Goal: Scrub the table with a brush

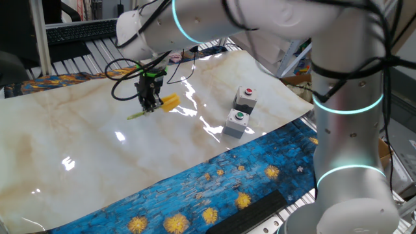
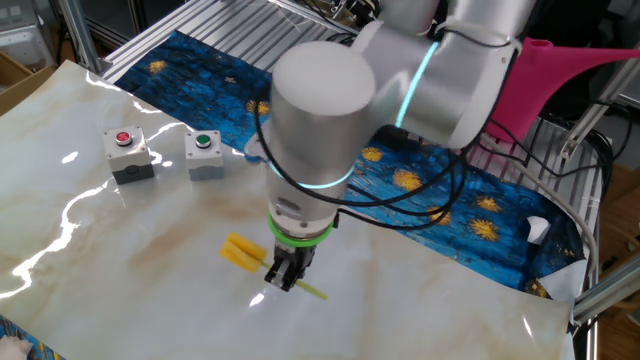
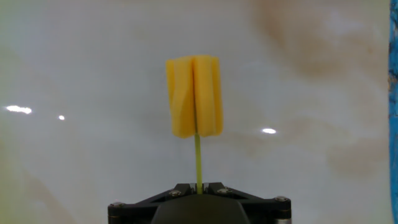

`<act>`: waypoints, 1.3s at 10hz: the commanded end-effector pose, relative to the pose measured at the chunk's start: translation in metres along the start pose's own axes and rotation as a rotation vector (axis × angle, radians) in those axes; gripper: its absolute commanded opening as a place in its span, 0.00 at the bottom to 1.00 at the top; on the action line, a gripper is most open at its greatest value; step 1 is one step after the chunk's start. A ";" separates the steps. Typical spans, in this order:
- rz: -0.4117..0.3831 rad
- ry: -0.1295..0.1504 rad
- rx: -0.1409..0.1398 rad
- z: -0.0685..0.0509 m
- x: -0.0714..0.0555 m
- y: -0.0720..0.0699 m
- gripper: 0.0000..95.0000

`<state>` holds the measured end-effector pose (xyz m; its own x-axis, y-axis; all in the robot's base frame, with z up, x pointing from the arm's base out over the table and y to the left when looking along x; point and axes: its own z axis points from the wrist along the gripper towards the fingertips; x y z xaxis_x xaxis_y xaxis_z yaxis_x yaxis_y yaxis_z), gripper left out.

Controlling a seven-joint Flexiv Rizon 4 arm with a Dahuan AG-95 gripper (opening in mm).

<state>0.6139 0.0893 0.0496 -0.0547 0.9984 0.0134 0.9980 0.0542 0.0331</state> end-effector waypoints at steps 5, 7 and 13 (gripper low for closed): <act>-0.087 0.066 0.043 -0.002 -0.001 0.000 0.40; -0.282 0.091 0.092 -0.010 -0.002 -0.002 0.40; -0.957 0.185 0.156 -0.051 -0.013 -0.024 0.00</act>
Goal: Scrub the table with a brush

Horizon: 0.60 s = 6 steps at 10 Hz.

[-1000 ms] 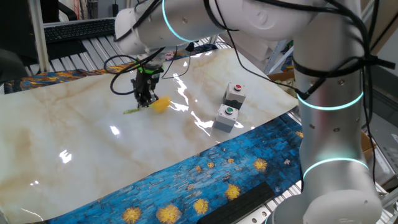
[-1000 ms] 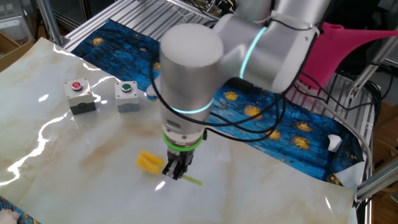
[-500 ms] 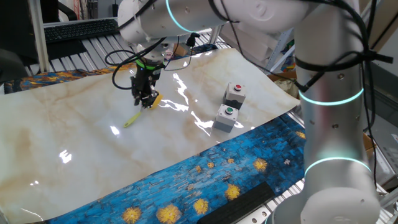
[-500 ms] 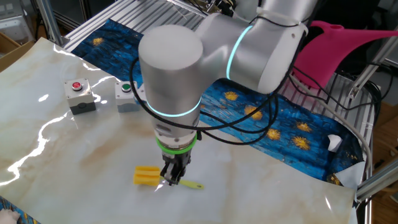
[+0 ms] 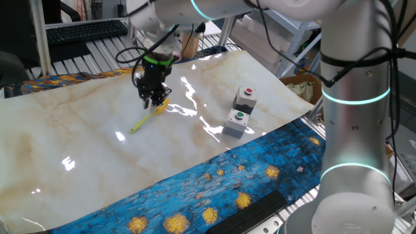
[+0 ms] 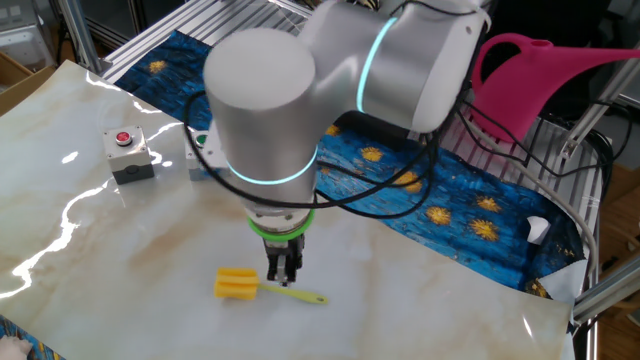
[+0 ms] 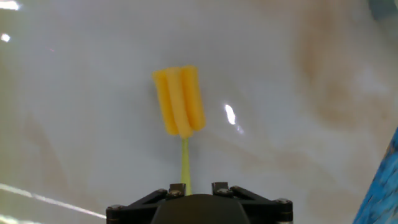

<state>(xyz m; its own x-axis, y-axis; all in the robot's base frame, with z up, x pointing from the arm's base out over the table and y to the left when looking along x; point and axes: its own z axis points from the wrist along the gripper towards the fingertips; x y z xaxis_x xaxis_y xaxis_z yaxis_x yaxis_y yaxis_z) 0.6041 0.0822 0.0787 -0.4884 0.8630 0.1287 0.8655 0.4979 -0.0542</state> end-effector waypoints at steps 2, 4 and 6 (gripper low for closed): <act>-0.648 0.057 0.046 -0.025 0.003 -0.034 0.00; -0.811 0.046 0.055 -0.029 0.000 -0.052 0.00; -0.906 0.021 0.080 -0.030 0.000 -0.063 0.00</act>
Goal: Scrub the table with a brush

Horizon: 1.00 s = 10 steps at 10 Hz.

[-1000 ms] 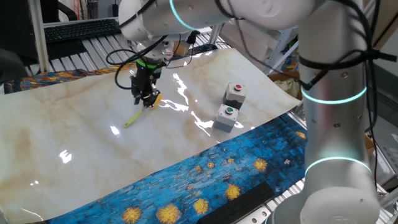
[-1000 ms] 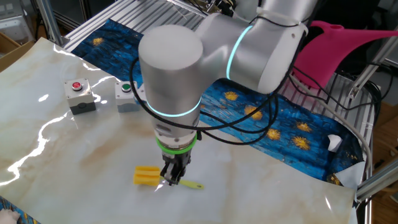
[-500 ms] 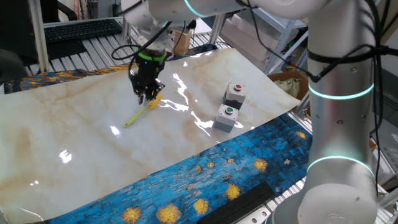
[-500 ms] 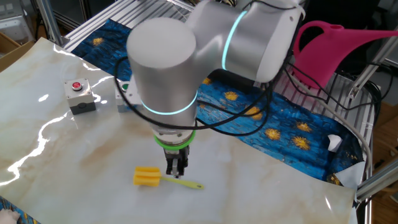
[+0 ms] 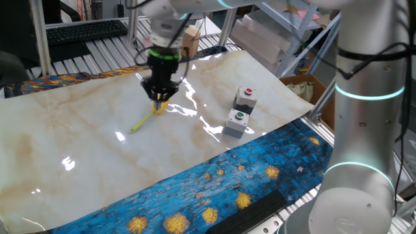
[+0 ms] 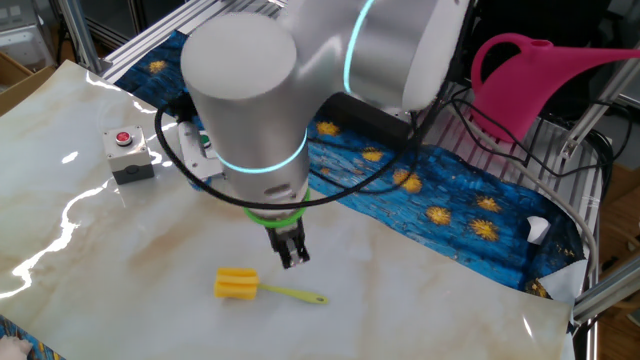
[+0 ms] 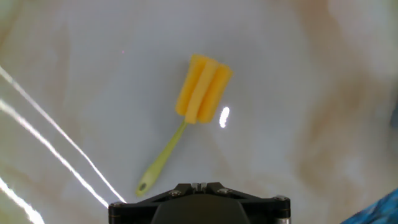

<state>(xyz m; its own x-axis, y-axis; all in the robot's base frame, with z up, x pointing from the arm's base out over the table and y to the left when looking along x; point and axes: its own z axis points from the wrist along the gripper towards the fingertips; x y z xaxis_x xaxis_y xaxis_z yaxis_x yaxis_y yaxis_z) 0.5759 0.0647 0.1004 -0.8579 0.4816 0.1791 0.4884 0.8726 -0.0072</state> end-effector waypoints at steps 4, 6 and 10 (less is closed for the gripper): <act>-0.542 -0.071 0.072 0.002 0.019 -0.049 0.00; -0.567 -0.088 0.067 0.014 0.021 -0.061 0.00; -0.659 -0.083 0.071 0.027 0.026 -0.080 0.00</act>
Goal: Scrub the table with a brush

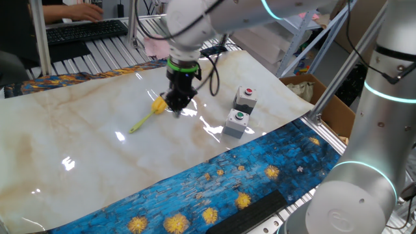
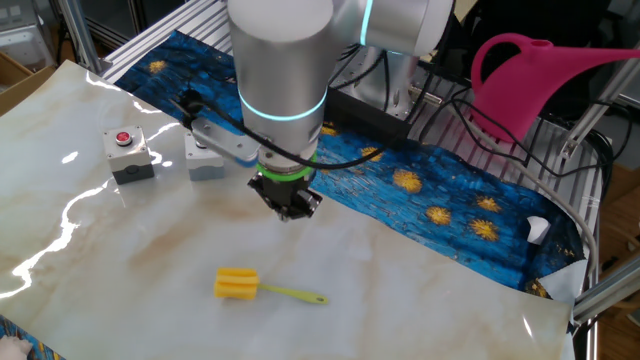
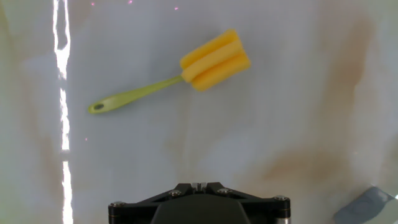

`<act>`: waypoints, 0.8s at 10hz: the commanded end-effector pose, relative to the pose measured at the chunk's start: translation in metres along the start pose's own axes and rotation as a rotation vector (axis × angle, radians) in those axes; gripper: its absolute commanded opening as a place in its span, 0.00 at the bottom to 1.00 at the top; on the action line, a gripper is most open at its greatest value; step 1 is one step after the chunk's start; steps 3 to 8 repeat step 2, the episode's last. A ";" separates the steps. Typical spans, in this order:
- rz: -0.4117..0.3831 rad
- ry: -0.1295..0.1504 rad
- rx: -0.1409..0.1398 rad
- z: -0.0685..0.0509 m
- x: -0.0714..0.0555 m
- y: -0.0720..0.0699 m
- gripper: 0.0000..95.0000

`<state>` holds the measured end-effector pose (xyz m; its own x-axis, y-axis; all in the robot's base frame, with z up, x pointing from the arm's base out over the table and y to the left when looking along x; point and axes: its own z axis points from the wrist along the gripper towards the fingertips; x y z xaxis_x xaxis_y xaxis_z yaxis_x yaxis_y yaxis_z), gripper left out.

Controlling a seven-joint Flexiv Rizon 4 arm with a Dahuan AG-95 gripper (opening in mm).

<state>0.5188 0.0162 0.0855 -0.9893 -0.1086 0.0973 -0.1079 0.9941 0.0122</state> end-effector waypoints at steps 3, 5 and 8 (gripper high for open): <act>-0.044 0.000 0.010 0.008 0.011 -0.006 0.00; -0.044 0.000 0.010 0.008 0.011 -0.006 0.00; -0.044 0.000 0.010 0.008 0.011 -0.006 0.00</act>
